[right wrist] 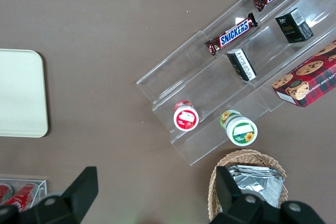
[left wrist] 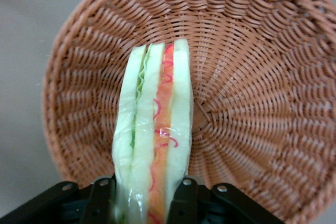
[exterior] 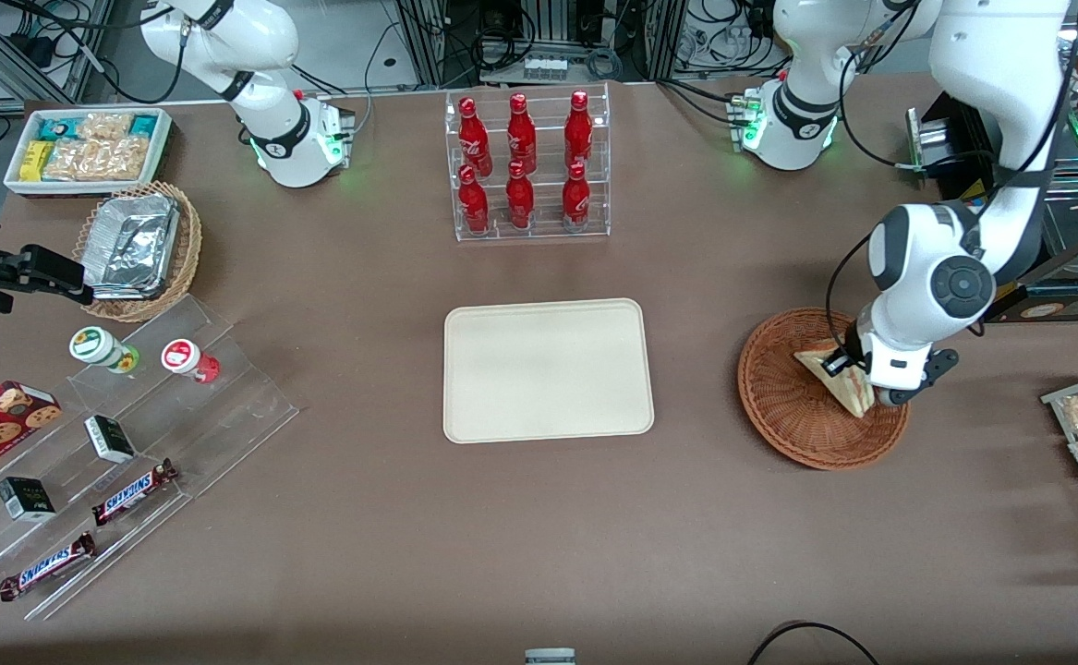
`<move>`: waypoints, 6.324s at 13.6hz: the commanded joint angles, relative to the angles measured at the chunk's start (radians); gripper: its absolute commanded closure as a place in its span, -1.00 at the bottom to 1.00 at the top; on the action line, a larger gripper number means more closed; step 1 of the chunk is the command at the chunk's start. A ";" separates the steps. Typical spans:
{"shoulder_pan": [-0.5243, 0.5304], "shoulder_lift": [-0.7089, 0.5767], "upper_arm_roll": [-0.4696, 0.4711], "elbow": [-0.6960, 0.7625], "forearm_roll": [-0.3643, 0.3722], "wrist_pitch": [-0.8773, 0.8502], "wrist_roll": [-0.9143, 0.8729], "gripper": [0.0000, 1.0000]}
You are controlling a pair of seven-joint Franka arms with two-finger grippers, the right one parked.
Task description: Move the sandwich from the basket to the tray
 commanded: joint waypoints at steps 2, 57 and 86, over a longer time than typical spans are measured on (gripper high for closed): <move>-0.057 -0.018 -0.019 0.168 0.010 -0.202 -0.008 1.00; -0.634 0.585 -0.127 0.866 0.046 -0.285 -0.154 -1.00; -0.097 0.031 -0.127 0.758 -0.011 -0.775 0.411 -1.00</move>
